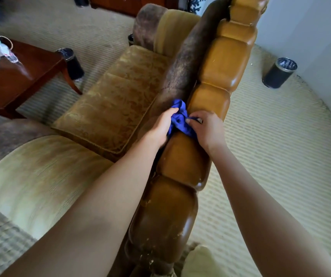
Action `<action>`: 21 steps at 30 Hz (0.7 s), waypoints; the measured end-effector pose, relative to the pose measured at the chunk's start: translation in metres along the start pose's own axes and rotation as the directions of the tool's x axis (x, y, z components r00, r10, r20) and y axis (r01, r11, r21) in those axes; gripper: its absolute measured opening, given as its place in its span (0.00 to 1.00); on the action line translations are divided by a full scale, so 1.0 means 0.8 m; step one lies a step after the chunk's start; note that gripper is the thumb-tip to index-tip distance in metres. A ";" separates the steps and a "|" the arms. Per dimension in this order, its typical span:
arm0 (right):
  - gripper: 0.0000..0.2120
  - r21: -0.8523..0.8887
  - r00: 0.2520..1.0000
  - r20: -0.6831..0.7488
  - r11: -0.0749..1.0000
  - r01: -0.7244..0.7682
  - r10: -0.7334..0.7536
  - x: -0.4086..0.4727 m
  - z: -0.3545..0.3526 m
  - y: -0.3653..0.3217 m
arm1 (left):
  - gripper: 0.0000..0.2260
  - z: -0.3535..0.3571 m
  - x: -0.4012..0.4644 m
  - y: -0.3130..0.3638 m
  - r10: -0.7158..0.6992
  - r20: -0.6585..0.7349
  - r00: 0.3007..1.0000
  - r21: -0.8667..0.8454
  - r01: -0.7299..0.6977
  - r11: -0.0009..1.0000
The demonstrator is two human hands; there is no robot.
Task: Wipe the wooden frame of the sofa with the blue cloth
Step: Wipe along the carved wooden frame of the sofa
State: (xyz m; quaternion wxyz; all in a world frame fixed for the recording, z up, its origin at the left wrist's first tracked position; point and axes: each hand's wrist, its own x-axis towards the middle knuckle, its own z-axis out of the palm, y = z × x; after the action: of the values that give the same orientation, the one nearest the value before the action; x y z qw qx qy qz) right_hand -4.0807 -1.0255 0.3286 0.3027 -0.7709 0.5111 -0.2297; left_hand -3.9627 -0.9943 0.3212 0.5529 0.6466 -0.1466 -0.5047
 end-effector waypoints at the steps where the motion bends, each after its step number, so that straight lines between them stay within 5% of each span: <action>1: 0.10 0.006 1.000 -0.009 1.000 -0.001 0.001 0.000 0.000 0.000 | 0.17 0.000 0.000 -0.002 -0.008 -0.008 1.000 0.006 0.008 1.000; 5: 0.09 0.010 1.000 0.001 1.000 0.006 -0.006 -0.001 0.000 -0.002 | 0.10 -0.001 -0.009 -0.002 -0.006 0.000 1.000 0.054 0.006 0.999; 12: 0.10 -0.016 0.998 0.057 1.000 0.001 0.000 -0.001 -0.002 -0.004 | 0.18 -0.012 -0.044 -0.011 0.047 0.071 0.996 0.240 -0.063 0.969; 17: 0.12 -0.035 0.994 0.109 0.999 0.025 -0.021 -0.013 -0.008 -0.007 | 0.22 -0.029 -0.077 -0.016 -0.127 0.116 0.985 0.256 0.094 0.962; 21: 0.10 -0.013 0.970 0.158 0.982 0.190 -0.186 -0.048 -0.013 -0.021 | 0.17 -0.051 -0.102 -0.032 -0.151 0.162 0.975 0.165 0.124 0.978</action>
State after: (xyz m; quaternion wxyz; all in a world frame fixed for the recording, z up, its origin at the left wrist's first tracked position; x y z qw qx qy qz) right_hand -4.0910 -0.9876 0.3461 0.3076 -0.8357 0.4138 -0.1892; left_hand -3.9750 -0.9013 0.3340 0.4501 0.6496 -0.1874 -0.5833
